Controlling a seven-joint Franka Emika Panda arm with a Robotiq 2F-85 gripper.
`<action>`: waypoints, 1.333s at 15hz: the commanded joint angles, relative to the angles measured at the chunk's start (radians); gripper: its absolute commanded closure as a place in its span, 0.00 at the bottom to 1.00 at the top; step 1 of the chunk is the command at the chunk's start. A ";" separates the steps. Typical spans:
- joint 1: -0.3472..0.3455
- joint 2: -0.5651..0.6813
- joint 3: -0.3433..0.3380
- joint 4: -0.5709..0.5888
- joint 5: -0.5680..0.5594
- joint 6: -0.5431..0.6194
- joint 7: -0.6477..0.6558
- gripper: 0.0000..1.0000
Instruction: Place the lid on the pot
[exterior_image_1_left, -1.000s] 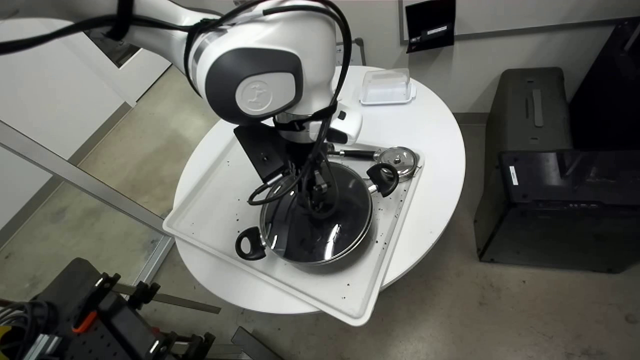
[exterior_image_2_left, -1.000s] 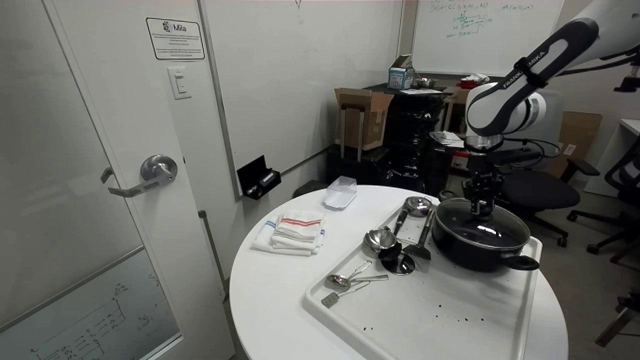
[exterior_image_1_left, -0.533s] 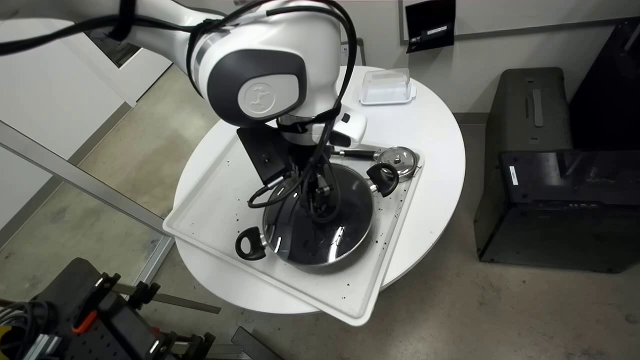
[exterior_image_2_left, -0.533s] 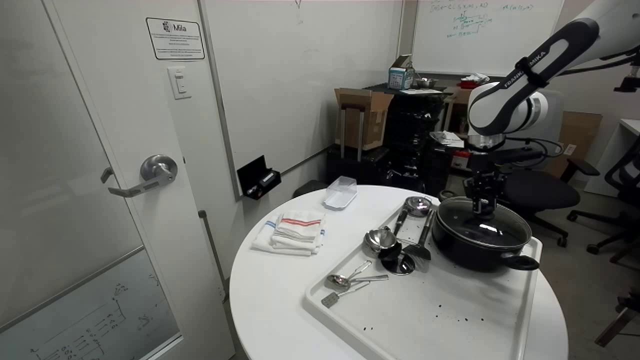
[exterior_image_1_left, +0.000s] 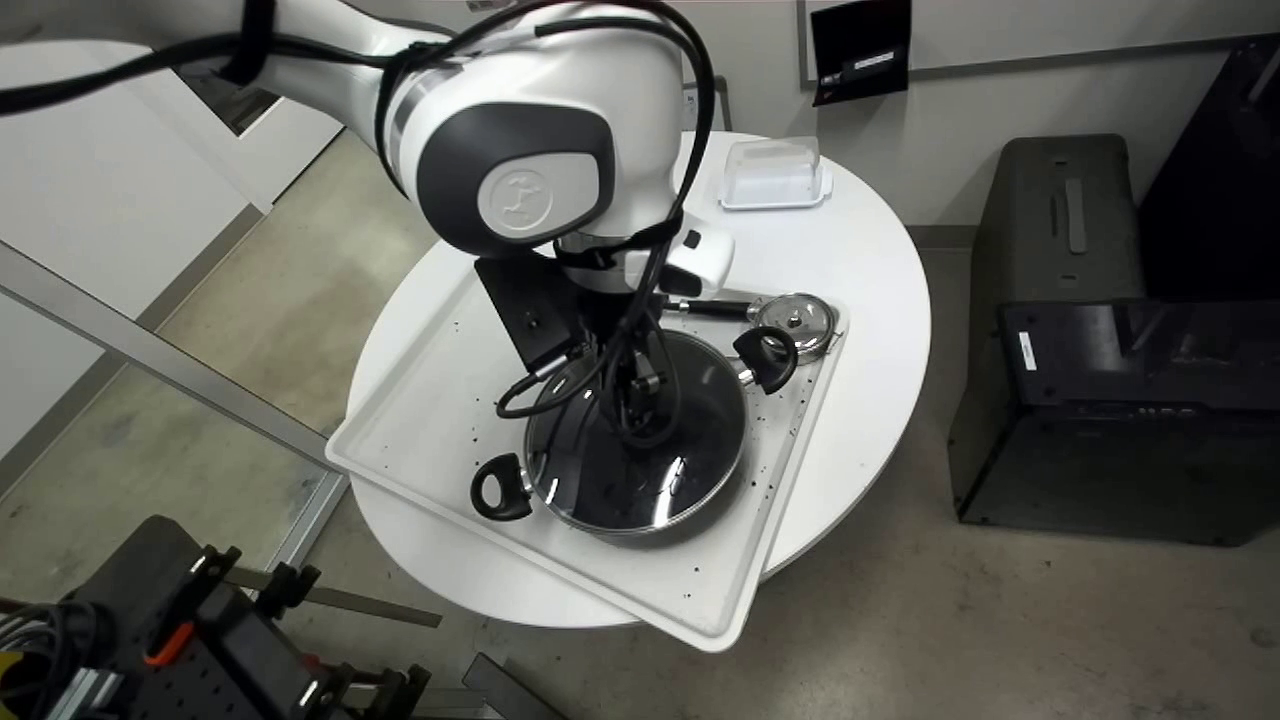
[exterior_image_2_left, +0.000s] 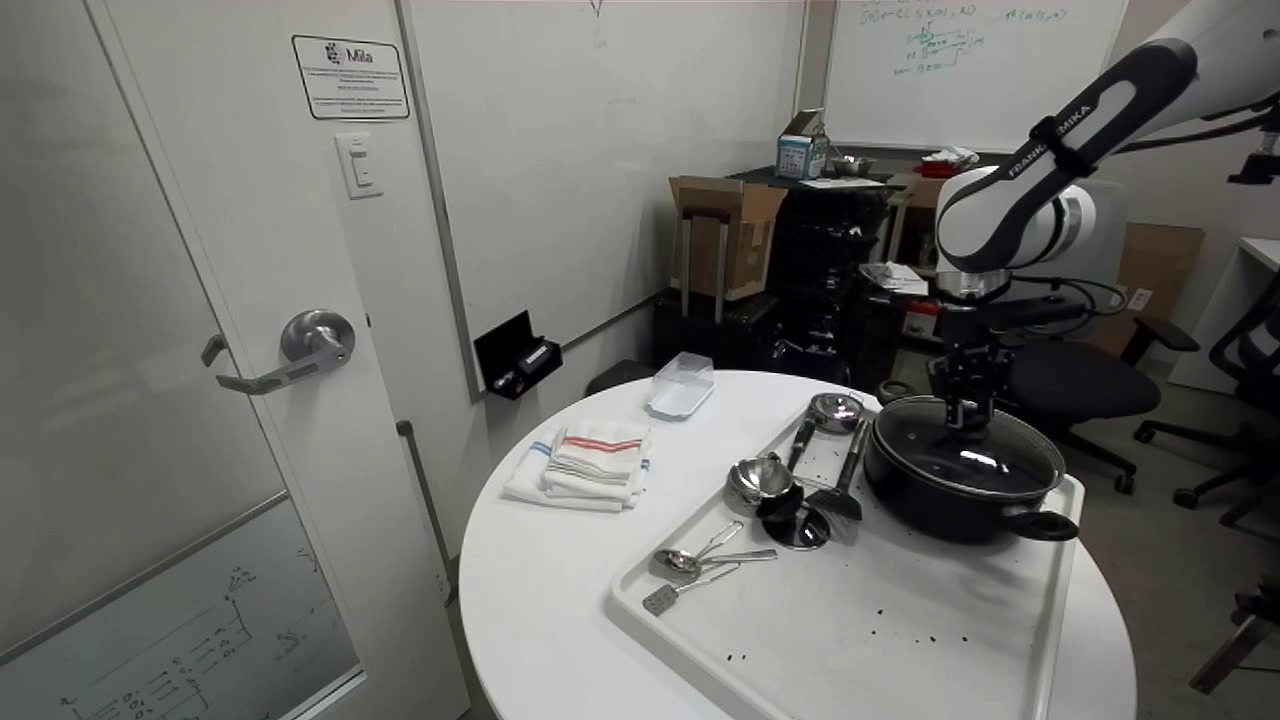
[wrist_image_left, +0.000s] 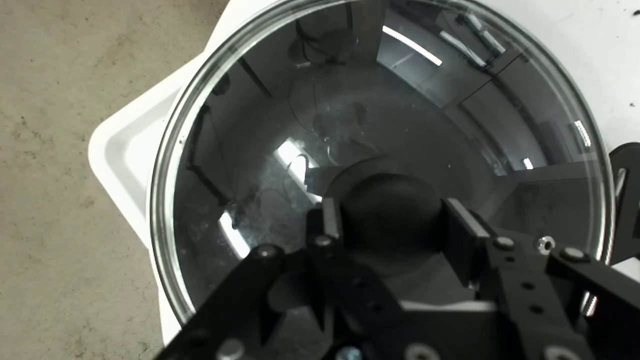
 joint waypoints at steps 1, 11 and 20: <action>0.009 0.004 -0.005 0.030 0.023 -0.030 0.012 0.74; 0.020 0.014 -0.005 0.046 0.021 -0.038 0.019 0.74; 0.022 0.014 -0.006 0.043 0.020 -0.039 0.030 0.74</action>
